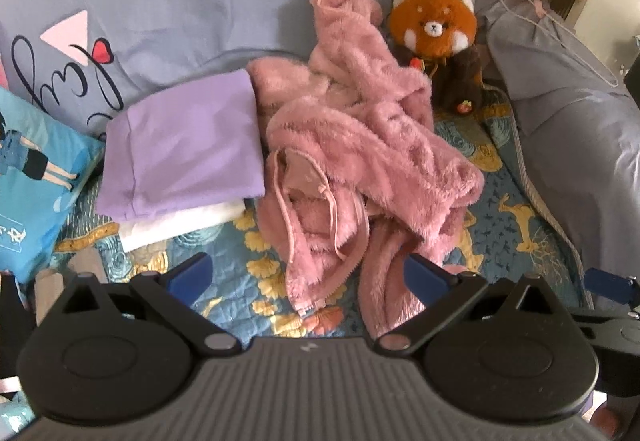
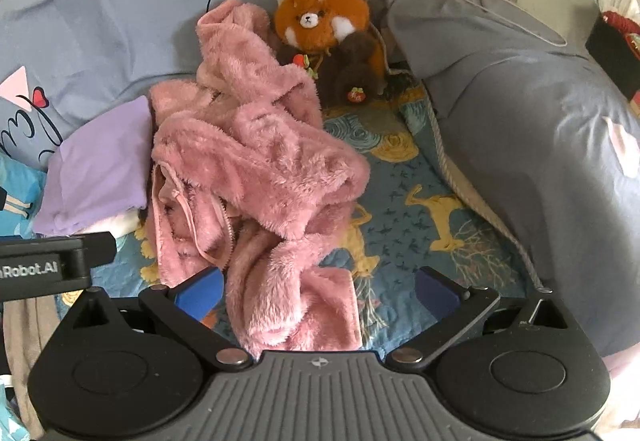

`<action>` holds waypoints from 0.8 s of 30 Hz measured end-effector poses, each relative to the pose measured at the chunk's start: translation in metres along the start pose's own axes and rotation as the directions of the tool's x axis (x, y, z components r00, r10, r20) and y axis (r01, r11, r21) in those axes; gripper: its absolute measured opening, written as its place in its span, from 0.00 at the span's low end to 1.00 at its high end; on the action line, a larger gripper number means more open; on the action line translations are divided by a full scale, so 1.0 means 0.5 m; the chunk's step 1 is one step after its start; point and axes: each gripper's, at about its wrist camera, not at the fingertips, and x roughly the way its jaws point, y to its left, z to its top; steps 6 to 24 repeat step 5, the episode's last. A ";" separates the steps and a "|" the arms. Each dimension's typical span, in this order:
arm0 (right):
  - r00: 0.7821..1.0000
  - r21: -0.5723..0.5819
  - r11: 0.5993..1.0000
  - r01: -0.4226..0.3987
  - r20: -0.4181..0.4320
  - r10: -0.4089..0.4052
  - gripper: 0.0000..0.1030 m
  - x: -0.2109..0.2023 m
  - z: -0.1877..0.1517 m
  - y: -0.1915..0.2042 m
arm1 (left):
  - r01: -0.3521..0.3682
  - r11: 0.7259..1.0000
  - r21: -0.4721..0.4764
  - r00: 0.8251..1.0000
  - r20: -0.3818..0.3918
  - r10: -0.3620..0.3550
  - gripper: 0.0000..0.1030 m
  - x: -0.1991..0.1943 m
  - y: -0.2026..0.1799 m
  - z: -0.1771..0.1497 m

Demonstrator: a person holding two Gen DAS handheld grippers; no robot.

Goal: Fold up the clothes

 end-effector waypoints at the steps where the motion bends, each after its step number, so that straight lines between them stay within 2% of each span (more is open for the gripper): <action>1: 1.000 0.001 1.000 -0.008 0.001 0.008 1.00 0.000 -0.002 -0.001 | -0.002 1.000 0.000 1.000 -0.005 0.002 1.00 0.003 -0.002 -0.002; 5: 0.999 -0.003 0.999 -0.032 -0.001 0.032 1.00 -0.004 -0.007 0.002 | -0.006 1.000 0.010 1.000 0.000 0.006 1.00 0.005 -0.007 -0.009; 24: 0.999 -0.003 0.999 -0.032 -0.001 0.032 1.00 -0.004 -0.007 0.002 | -0.006 1.000 0.010 1.000 0.000 0.006 1.00 0.005 -0.007 -0.009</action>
